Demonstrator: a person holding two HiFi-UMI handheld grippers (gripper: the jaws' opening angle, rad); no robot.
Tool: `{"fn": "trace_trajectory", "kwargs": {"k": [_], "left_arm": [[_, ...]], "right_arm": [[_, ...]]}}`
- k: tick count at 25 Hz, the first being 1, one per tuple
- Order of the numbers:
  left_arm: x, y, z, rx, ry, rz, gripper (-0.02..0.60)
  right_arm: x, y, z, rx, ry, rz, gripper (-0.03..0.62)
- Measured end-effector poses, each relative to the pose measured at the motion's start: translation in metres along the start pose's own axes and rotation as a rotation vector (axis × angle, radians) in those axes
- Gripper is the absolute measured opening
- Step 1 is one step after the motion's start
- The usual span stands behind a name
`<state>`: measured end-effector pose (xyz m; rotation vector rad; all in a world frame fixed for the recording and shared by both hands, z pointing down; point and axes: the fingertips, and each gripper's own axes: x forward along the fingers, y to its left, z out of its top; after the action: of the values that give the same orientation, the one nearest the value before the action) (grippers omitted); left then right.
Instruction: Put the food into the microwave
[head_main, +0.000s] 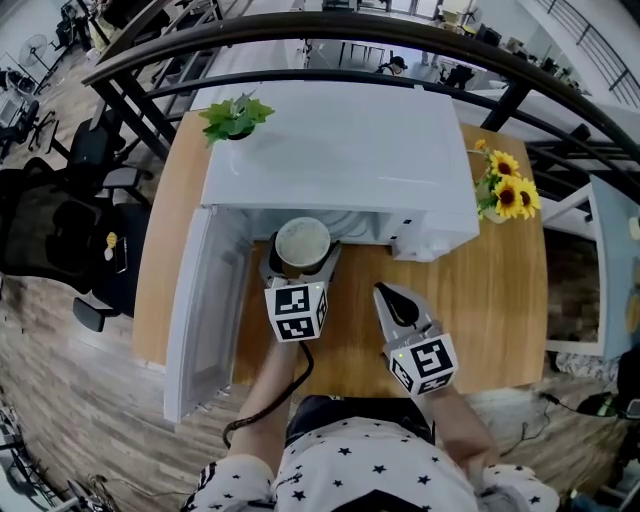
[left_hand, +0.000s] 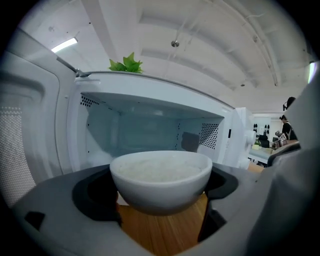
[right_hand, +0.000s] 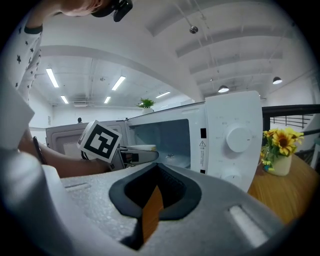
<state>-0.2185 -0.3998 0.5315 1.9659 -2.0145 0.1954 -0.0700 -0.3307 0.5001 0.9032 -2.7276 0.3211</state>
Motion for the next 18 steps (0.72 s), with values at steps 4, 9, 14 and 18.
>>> {"fn": "trace_trajectory", "kwargs": {"k": [4, 9, 14, 18], "left_arm": [[0.016, 0.005, -0.002, 0.010, 0.010, 0.013, 0.489], [0.034, 0.012, -0.006, 0.012, 0.029, 0.030, 0.489], [0.050, 0.014, -0.010, 0.025, 0.048, 0.045, 0.491], [0.061, 0.016, -0.014, 0.033, 0.065, 0.055, 0.489]], "right_arm": [[0.004, -0.004, -0.004, 0.003, 0.013, 0.001, 0.006], [0.007, -0.010, -0.010, 0.011, 0.032, -0.001, 0.006], [0.010, -0.014, -0.015, 0.018, 0.048, -0.002, 0.006], [0.011, -0.019, -0.016, 0.016, 0.054, -0.004, 0.006]]}}
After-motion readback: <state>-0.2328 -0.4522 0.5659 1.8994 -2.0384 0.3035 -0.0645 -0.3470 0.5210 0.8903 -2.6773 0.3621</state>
